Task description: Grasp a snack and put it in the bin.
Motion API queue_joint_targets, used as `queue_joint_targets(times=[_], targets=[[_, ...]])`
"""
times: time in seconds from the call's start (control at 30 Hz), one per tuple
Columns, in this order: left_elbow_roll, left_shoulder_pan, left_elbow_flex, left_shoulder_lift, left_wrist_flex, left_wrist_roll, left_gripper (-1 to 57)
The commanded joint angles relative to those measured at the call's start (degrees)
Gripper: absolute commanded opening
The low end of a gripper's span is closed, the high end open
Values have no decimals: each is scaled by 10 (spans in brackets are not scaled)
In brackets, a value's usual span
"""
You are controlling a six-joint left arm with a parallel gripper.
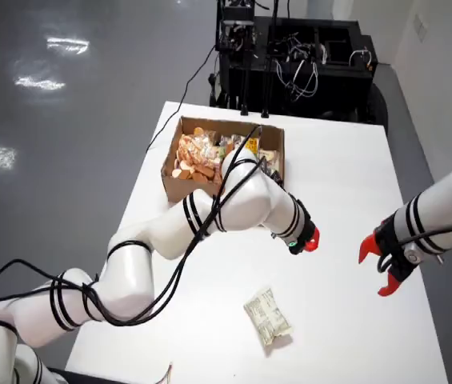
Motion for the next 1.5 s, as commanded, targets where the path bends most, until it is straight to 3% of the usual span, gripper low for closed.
queue_joint_targets(times=[0.03, 1.5], targets=[[0, 0, -2, 1, 0, 11, -2], [0, -8, -5, 3, 0, 7, -4]])
